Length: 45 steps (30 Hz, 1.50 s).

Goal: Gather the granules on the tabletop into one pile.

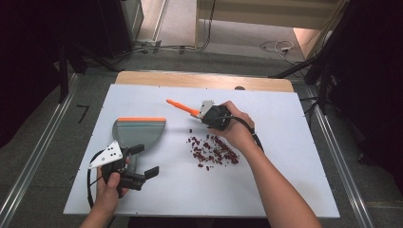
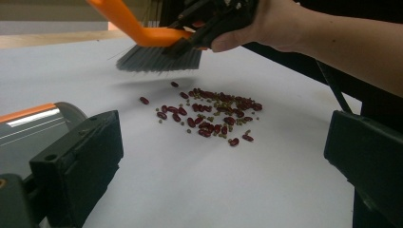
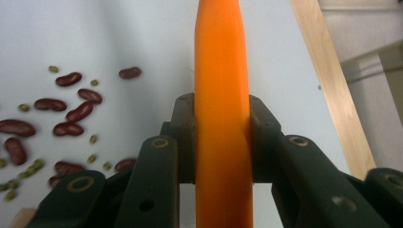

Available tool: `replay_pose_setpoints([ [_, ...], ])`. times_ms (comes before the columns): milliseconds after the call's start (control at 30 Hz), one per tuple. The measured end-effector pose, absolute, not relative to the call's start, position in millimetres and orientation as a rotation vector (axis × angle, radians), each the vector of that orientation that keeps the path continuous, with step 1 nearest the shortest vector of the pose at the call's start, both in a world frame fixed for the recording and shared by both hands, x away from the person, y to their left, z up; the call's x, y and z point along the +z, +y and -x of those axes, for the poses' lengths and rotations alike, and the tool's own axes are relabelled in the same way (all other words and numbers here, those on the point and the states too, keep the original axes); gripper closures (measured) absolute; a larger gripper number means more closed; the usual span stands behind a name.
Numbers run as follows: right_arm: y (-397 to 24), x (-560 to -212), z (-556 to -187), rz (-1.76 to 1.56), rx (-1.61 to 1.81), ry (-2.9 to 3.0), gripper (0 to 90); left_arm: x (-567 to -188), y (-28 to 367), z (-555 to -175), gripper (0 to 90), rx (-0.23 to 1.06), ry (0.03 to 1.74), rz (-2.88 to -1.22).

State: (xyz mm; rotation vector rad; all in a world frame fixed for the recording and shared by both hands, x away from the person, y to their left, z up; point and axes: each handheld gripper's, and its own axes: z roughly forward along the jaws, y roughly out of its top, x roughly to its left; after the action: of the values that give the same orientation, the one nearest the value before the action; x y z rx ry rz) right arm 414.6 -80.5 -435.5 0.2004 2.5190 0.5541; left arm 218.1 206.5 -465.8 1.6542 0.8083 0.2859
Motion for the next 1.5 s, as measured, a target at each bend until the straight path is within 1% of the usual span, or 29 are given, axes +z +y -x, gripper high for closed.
replay_pose_setpoints([
  [133,-72.9,-444.5,-423.3,-0.156,0.559,2.535,68.5,-466.4,206.4,-218.7,0.2,0.285,0.808,-1.661],
  [233,-69.7,-452.3,-423.2,-0.119,0.565,2.572,68.5,-466.4,206.8,-218.8,0.2,0.285,0.808,-1.657],
  [400,-67.1,-456.8,-413.0,-0.026,0.541,2.597,68.2,-466.6,206.6,-219.3,0.2,0.284,0.809,-1.657],
  [633,-74.9,-459.7,-395.8,0.067,0.558,2.636,67.8,-466.1,206.5,-218.6,0.2,0.286,0.813,-1.656],
  [1033,-85.3,-461.0,-366.3,0.157,0.562,2.675,67.5,-466.6,205.9,-218.9,0.2,0.285,0.813,-1.661],
  [1500,-95.1,-461.3,-347.7,0.216,0.573,2.697,67.2,-466.6,206.3,-218.9,0.2,0.285,0.813,-1.660],
])
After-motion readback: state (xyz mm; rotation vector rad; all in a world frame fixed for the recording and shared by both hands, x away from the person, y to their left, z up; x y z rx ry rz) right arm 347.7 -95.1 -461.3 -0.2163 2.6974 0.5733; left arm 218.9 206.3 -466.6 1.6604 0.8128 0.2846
